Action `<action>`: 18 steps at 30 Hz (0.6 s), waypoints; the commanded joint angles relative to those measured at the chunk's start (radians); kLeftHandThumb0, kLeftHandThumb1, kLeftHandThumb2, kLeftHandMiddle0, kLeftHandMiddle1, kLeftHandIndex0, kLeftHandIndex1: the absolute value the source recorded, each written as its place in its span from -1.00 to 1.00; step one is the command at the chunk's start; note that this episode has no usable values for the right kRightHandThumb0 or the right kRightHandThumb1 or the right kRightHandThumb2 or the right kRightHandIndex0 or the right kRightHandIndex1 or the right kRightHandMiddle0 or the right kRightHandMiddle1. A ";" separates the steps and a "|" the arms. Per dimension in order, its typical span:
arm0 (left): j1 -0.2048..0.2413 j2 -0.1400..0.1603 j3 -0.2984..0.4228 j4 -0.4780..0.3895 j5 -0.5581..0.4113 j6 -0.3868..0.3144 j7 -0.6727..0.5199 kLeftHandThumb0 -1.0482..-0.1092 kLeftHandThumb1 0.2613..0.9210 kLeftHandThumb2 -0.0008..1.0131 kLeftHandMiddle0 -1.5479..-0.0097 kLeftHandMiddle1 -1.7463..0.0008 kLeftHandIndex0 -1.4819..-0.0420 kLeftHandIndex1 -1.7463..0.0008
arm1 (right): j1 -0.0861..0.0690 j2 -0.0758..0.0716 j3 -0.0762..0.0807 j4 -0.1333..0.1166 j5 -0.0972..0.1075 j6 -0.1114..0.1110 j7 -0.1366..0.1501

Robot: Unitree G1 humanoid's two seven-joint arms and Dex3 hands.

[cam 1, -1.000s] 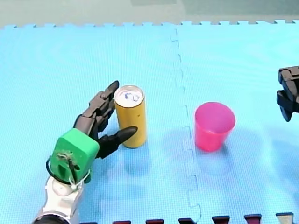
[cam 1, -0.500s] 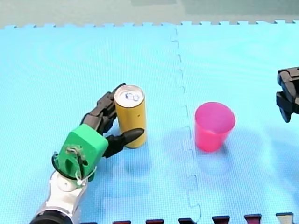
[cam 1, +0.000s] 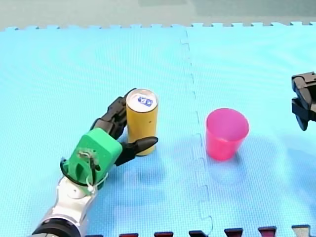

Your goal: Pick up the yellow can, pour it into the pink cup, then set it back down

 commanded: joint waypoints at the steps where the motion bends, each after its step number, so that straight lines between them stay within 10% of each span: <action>1: -0.009 -0.001 -0.005 0.006 0.007 0.010 0.011 -0.83 0.41 -1.00 0.62 1.00 0.70 1.00 | 0.001 -0.007 0.002 -0.002 -0.001 -0.005 -0.004; 18: -0.004 -0.004 0.027 0.010 -0.028 -0.005 0.014 -0.78 0.35 -0.99 0.60 0.99 0.68 1.00 | -0.001 -0.013 0.002 0.000 0.002 0.005 0.003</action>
